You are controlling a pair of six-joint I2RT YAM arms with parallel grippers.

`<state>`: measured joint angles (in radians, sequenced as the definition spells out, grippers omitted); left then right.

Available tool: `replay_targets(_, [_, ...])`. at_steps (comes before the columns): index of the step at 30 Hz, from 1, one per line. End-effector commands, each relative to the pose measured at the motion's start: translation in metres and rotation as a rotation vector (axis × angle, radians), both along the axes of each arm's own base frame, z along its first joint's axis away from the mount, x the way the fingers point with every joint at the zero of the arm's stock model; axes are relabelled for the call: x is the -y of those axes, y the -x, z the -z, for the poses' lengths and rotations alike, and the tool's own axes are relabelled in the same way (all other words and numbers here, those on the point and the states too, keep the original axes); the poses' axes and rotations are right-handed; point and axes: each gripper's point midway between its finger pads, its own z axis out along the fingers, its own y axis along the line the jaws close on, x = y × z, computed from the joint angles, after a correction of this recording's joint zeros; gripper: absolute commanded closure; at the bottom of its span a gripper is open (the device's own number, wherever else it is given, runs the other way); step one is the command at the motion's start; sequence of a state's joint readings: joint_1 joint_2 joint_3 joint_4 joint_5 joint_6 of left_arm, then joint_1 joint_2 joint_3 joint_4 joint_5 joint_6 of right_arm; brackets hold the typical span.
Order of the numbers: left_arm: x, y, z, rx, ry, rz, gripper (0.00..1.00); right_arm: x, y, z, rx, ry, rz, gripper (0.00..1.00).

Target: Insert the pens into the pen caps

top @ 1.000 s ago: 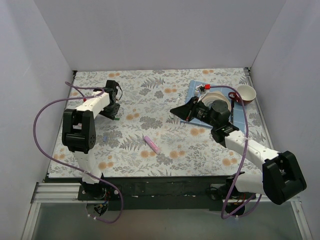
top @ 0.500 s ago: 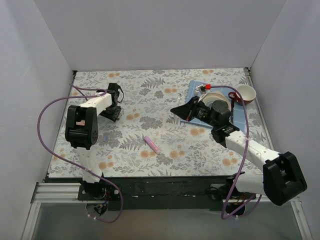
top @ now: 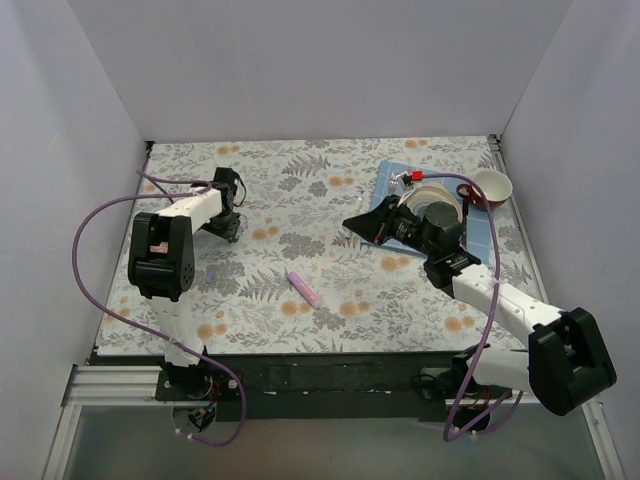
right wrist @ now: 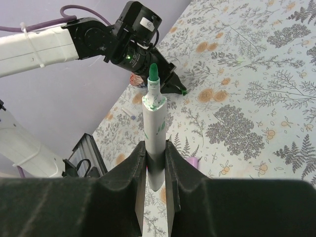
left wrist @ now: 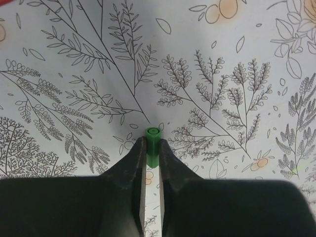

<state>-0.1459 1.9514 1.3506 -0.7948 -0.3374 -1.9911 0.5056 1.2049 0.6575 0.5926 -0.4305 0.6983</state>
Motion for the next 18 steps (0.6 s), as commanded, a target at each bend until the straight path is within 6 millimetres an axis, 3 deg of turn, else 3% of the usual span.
replay_targets(1, [0.012,0.022,0.021,-0.045,0.086,-0.044,1.0,0.001,0.001,0.007,0.015,0.023,-0.005,0.99])
replay_targets(5, [0.021,0.029,0.008,-0.013,0.117,0.029,1.0,-0.008,0.013,0.039,-0.051,0.053,-0.087,0.99])
replay_targets(10, [0.044,0.016,-0.045,0.169,0.081,0.263,1.0,-0.017,0.033,0.058,-0.026,0.058,-0.172,0.99])
replay_targets(13, [0.071,0.014,-0.078,0.28,0.091,0.386,1.0,-0.026,0.045,0.071,-0.037,0.062,-0.233,0.99])
replay_targets(15, [0.091,0.023,-0.084,0.312,0.112,0.484,1.0,-0.034,0.055,0.077,-0.04,0.048,-0.298,0.99])
replay_targets(18, [0.128,0.025,-0.113,0.475,0.176,0.632,1.0,-0.041,0.067,0.082,-0.05,0.005,-0.364,0.99])
